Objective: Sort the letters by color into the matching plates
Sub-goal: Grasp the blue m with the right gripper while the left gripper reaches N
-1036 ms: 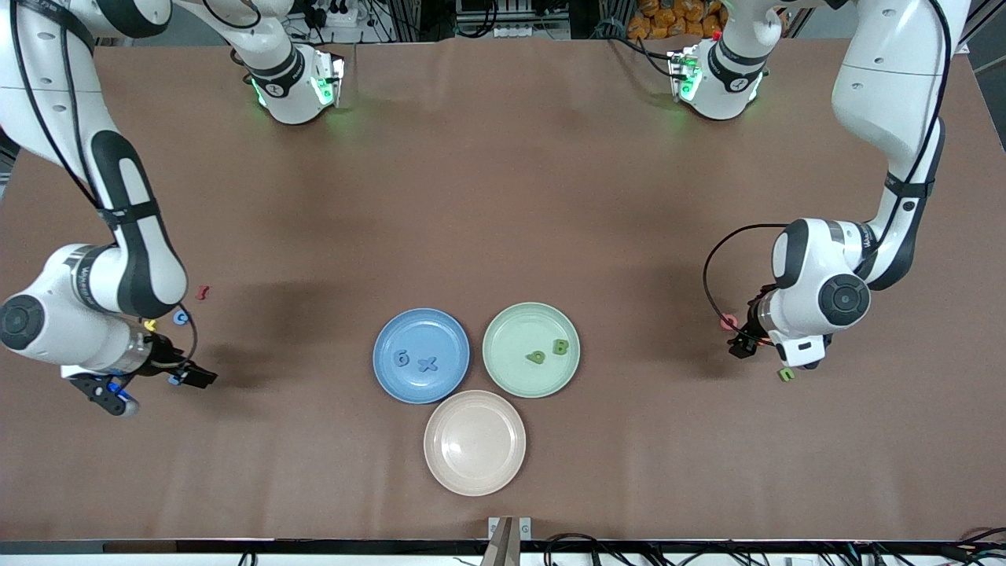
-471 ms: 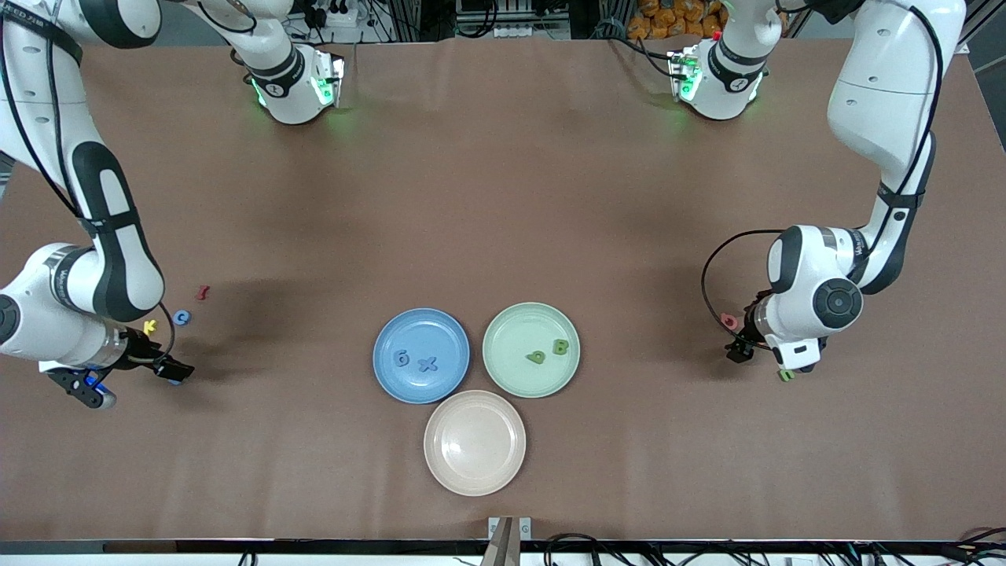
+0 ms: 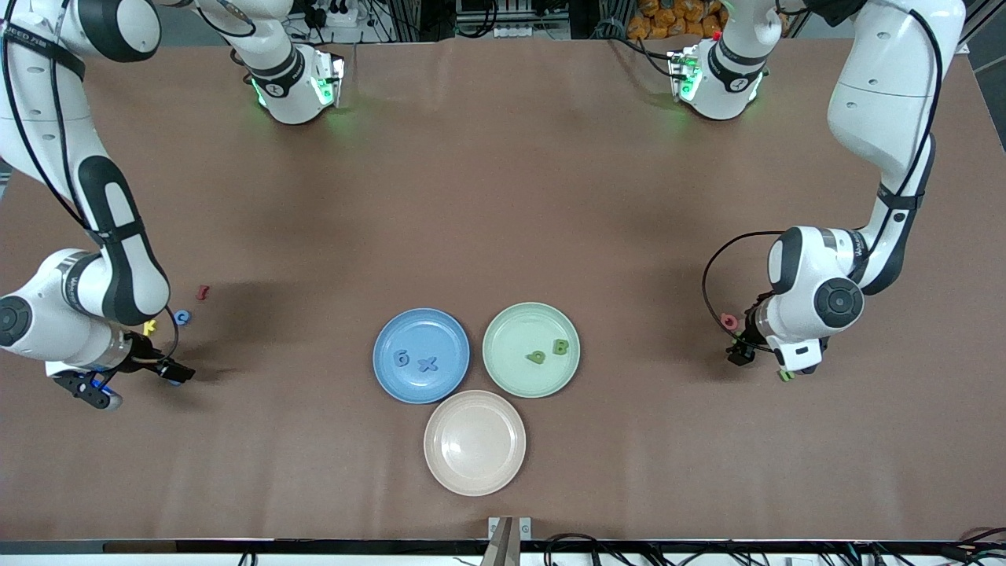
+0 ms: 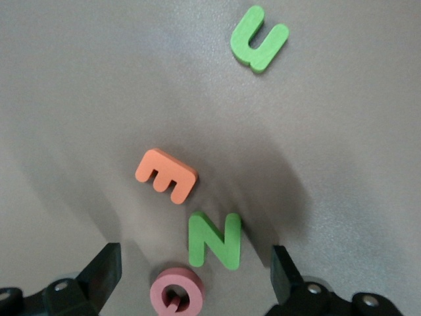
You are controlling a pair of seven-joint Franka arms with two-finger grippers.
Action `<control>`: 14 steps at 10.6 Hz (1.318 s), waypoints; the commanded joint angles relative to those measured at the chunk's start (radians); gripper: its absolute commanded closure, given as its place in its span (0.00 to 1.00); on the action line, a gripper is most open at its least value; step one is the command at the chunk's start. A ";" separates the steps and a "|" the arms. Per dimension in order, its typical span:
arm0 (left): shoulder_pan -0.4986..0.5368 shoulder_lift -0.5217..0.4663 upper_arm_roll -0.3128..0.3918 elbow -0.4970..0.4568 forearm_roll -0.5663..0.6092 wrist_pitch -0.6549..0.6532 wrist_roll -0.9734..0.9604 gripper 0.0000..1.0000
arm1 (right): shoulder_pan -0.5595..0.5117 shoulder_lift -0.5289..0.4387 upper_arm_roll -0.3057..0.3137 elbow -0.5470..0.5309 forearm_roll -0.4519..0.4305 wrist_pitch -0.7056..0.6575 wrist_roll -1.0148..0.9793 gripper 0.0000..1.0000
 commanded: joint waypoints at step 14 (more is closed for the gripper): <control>-0.002 -0.014 -0.034 0.010 0.013 0.137 -0.106 1.00 | -0.002 0.047 0.011 0.003 -0.013 0.090 -0.013 0.83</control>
